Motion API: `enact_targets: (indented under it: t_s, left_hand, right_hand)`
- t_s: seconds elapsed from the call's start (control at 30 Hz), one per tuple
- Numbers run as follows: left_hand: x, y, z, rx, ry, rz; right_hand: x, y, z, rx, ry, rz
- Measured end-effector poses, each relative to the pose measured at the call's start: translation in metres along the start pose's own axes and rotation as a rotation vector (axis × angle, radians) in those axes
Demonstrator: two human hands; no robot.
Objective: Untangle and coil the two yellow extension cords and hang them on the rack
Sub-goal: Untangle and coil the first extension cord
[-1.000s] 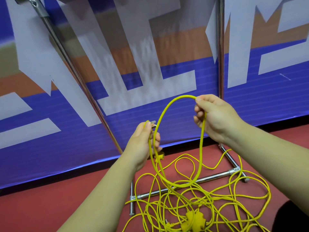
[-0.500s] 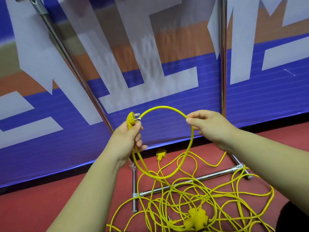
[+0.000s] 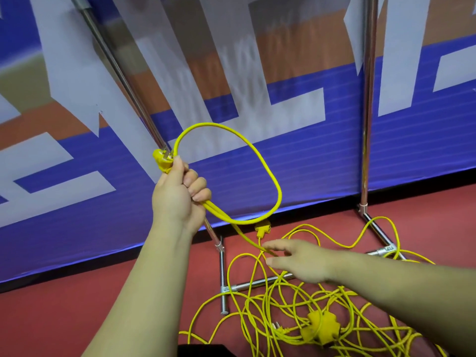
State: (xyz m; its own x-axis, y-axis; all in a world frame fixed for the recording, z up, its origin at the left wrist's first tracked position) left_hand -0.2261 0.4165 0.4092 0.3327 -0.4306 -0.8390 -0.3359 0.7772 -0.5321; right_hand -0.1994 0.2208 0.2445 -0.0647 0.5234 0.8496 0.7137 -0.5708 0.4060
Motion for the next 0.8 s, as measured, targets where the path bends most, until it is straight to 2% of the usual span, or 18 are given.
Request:
enact_targets:
  t_s: [0.2, 0.33, 0.5, 0.6, 0.8]
  left_hand:
    - [-0.010, 0.019, -0.001, -0.027, -0.009, -0.030]
    - [-0.018, 0.040, 0.006, -0.032, -0.002, -0.006]
    - [-0.025, 0.065, 0.014, -0.025, -0.062, 0.229]
    - [-0.022, 0.069, 0.015, -0.001, -0.036, 0.352]
    - [-0.011, 0.058, 0.005, 0.156, 0.028, 0.473]
  right_hand:
    - [0.001, -0.003, 0.005, 0.115, 0.067, 0.105]
    - [0.004, 0.022, -0.001, 0.188, 0.050, 0.111]
    - [-0.001, 0.058, -0.007, 0.138, 0.015, 0.174]
    - [0.001, 0.075, -0.011, 0.113, 0.018, 0.195]
    - [0.018, 0.094, -0.021, -0.064, 0.062, 0.144]
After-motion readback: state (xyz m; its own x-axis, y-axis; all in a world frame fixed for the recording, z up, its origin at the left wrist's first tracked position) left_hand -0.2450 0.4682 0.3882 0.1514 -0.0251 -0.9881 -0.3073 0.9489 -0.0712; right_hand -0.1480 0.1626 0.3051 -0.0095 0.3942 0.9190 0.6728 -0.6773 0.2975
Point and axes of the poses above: each hand's wrist, its own z-axis towards the middle knuckle, its own y-axis out of the back of the hand, x = y × z, the point moved 1 cm from there along z, towards the middle knuckle, and after that the axes turned 4 degrees about -y, right-handed, at the moved point
